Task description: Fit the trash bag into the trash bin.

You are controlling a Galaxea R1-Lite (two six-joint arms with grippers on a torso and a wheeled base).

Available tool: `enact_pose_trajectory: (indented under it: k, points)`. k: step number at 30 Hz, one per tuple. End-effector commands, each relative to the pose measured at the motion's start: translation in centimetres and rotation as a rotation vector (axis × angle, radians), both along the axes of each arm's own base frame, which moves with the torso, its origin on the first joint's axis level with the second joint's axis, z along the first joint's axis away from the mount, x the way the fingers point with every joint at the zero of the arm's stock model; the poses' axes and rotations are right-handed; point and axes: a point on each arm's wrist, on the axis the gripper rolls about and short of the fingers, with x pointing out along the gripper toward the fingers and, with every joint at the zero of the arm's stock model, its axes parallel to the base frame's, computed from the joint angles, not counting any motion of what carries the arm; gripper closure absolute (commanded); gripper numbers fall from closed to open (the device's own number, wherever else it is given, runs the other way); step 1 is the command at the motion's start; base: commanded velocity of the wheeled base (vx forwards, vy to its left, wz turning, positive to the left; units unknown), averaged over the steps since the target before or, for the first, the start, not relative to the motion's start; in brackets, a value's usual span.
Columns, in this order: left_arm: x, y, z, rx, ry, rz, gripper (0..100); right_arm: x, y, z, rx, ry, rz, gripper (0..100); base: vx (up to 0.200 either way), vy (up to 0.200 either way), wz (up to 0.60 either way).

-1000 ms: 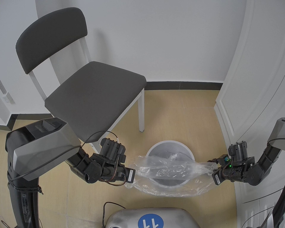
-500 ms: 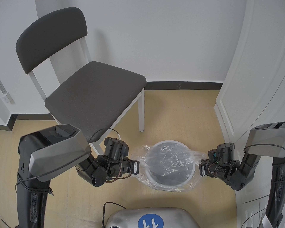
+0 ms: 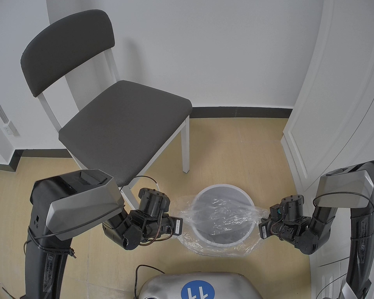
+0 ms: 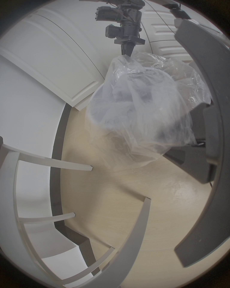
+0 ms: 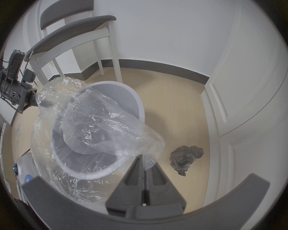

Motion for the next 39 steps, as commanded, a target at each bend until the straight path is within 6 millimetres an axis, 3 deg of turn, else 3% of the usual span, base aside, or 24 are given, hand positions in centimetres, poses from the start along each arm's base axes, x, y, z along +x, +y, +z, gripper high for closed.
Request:
enact_pose_trajectory:
  k: [1, 7, 8, 25, 35, 39]
  points:
    - [-0.1, 0.0, 0.0, 0.000, 0.003, -0.001, 100, 0.0, 0.0, -0.3, -0.002, 0.006, 0.000, 100, 0.000, 0.000, 0.00]
    - [-0.1, 0.0, 0.0, -0.002, 0.000, -0.001, 100, -0.2, 0.0, -0.2, -0.005, 0.011, 0.003, 100, 0.000, 0.000, 0.00]
    - [-0.1, 0.0, 0.0, -0.005, -0.005, -0.001, 100, -0.2, 0.0, -0.2, -0.006, 0.009, 0.004, 0, 0.000, 0.000, 0.00]
    - [-0.2, 0.0, 0.1, -0.025, -0.036, -0.001, 100, -1.0, -2.5, 2.9, 0.115, -0.014, 0.104, 0, 0.000, 0.000, 0.00]
    - [-0.2, 0.1, 0.0, -0.023, -0.033, 0.000, 100, -1.7, -5.5, 5.6, 0.489, 0.038, 0.290, 0, 0.000, 0.000, 0.00]
    - [-0.2, 0.0, 0.0, -0.024, -0.034, -0.001, 100, -1.8, -6.1, 5.9, 0.536, 0.043, 0.319, 0, 0.000, 0.000, 0.00]
